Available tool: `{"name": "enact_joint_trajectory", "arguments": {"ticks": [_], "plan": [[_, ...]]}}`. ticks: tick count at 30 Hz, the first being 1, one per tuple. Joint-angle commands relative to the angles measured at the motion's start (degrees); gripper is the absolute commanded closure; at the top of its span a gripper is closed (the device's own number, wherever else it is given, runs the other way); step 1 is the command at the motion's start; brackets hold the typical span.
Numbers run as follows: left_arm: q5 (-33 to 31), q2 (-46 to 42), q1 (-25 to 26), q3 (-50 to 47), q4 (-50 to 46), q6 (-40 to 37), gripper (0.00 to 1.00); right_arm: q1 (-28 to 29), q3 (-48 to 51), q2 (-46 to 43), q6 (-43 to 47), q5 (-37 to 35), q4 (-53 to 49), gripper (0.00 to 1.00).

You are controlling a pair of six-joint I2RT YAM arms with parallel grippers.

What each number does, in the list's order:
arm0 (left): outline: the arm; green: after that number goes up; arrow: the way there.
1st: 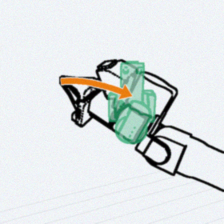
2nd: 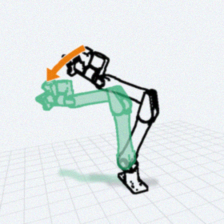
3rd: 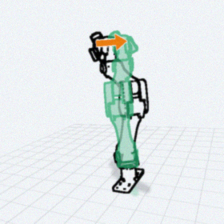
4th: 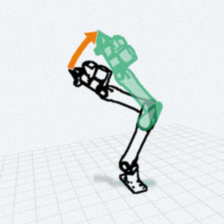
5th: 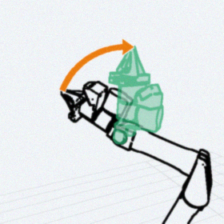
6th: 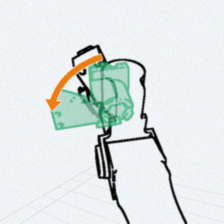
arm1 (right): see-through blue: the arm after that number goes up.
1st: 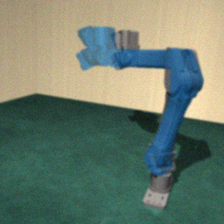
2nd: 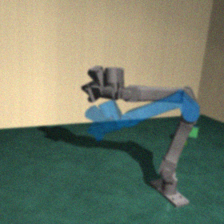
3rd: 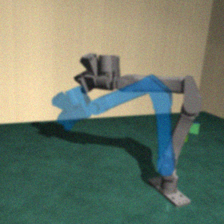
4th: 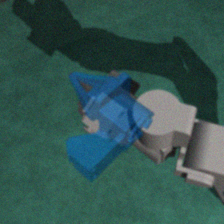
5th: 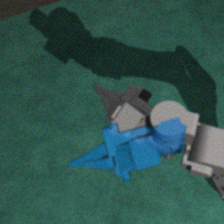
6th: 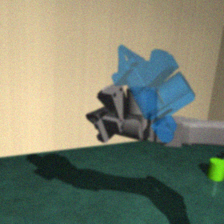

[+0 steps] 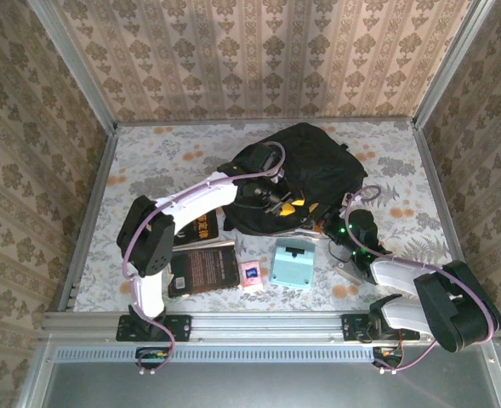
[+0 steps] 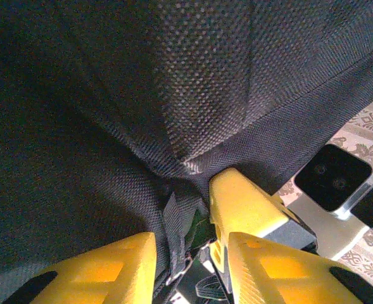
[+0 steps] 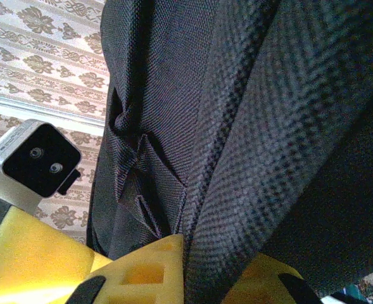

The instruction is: Pack the student bag

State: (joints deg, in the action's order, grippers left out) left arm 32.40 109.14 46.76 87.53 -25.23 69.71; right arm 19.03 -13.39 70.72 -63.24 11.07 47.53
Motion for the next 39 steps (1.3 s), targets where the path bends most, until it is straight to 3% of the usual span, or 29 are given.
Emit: {"name": "enact_joint_trajectory", "arguments": {"ticks": [1,8,14,20,28,39], "plan": [[0.79,1.64,0.7,1.86,-0.74,1.22,0.64,0.4,0.06,-0.58,2.14,-1.3,4.59,1.0],[-1.3,1.81,0.76,1.19,-2.69,0.77,0.61,0.41,0.07,-1.29,2.11,-1.45,4.69,1.0],[-1.69,5.85,0.79,6.44,-3.98,-0.37,0.65,1.01,0.43,-0.67,2.04,-1.13,6.05,1.0],[-2.67,6.93,0.78,7.16,-5.21,-1.27,0.75,1.12,0.79,-2.19,2.82,-1.62,4.76,1.0],[-4.57,4.91,0.5,6.5,-7.63,-5.01,1.0,1.02,0.57,-5.09,5.37,-3.81,-0.15,1.0],[-10.07,-2.68,0.43,2.29,-13.4,-11.96,1.0,1.03,-0.6,-9.13,10.36,-8.24,-9.24,1.0]]}}
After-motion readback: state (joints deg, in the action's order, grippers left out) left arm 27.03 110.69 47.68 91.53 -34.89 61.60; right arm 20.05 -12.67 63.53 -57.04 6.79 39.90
